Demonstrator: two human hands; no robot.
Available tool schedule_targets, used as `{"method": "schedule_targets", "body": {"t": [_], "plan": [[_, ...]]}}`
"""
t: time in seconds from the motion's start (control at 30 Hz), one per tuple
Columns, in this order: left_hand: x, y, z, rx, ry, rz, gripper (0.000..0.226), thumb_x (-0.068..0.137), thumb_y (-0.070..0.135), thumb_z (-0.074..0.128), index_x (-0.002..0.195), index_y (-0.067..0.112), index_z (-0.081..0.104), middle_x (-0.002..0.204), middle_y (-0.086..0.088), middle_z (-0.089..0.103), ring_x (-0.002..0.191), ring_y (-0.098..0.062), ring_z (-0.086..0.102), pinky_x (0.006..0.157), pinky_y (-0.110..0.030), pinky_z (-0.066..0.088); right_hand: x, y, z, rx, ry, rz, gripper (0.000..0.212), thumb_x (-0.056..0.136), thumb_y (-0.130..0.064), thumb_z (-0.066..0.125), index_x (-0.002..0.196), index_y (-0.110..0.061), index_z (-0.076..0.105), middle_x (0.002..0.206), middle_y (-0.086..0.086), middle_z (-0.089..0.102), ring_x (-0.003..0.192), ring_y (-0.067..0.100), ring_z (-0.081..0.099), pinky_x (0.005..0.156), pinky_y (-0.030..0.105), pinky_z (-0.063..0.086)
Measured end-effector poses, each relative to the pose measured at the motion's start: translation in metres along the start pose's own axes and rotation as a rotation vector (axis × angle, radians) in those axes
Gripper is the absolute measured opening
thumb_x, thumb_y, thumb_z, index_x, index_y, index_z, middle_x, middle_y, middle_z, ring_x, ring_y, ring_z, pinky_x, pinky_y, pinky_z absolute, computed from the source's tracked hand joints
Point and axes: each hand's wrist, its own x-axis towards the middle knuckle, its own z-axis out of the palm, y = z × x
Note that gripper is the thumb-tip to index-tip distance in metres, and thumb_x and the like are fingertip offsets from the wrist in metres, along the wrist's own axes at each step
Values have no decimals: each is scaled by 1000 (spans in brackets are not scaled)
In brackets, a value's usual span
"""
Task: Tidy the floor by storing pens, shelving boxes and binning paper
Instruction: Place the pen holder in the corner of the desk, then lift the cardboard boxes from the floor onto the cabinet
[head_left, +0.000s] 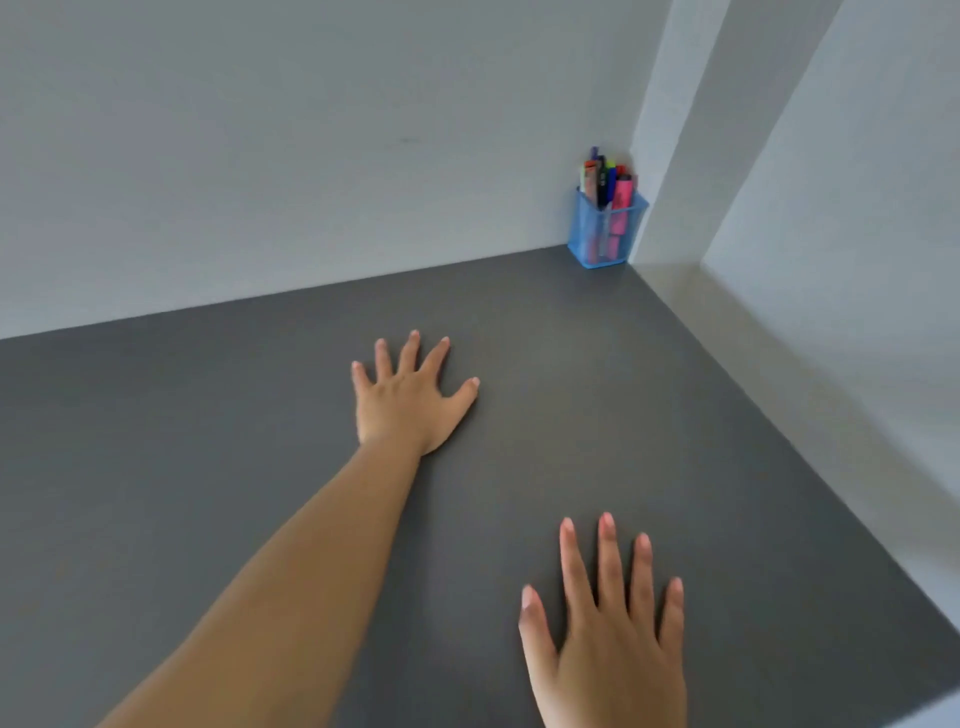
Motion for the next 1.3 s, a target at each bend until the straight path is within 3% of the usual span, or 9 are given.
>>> {"method": "schedule_targets", "body": {"t": [0.13, 0.27, 0.33, 0.73, 1.1, 1.2, 1.3], "plan": [[-3, -3, -2, -39, -3, 31, 79, 83, 78, 14, 153, 41, 14, 165, 4, 9, 151, -34, 2, 118, -58, 4, -20, -7, -1, -23, -17, 12, 68, 85, -61, 30, 142, -29, 48, 152, 6, 42, 139, 37, 38, 110, 61, 24], [-37, -11, 2, -60, -9, 110, 72, 91, 69, 17, 155, 36, 13, 165, 3, 8, 152, -29, 1, 121, -52, 2, -22, -6, -11, -76, -111, -14, 71, 89, -67, 12, 154, -38, 6, 164, 0, 4, 151, 29, -1, 119, 55, 3], [-77, -21, 5, -61, -25, 157, 69, 93, 66, 14, 155, 36, 10, 165, 3, 5, 152, -28, 0, 121, -51, 2, -23, -6, -12, -67, -89, -9, 70, 90, -67, 10, 154, -38, 2, 164, -1, 0, 150, 28, -5, 119, 55, 0], [-343, -127, 15, 65, -25, 135, 71, 87, 73, -3, 152, 45, -9, 165, 9, -3, 152, -24, -5, 122, -50, 1, -30, -5, -8, -2, -37, 8, 63, 92, -58, 22, 152, -37, 22, 163, 0, 13, 150, 29, 6, 119, 55, 3], [-342, -133, 25, 28, 77, 108, 68, 89, 74, 15, 151, 47, 14, 164, 9, 11, 151, -24, 10, 120, -52, 7, -57, -1, -2, 25, -7, -60, 64, 91, -56, 21, 150, -32, 29, 161, 6, 19, 149, 32, 13, 119, 53, 6], [-340, -134, 24, 41, 59, 131, 71, 89, 75, 16, 152, 44, 15, 165, 6, 11, 151, -27, 11, 119, -56, 8, -88, -5, 0, 106, 105, -100, 56, 91, -48, 27, 136, -25, 51, 149, 10, 42, 138, 34, 35, 117, 49, 19], [-356, -139, 23, 30, 94, 189, 72, 89, 74, 16, 153, 40, 19, 164, 3, 17, 149, -29, 18, 117, -59, 14, -124, 2, 10, 216, 277, -180, 51, 91, -42, 29, 114, -14, 64, 125, 14, 62, 115, 37, 53, 104, 45, 35]]}}
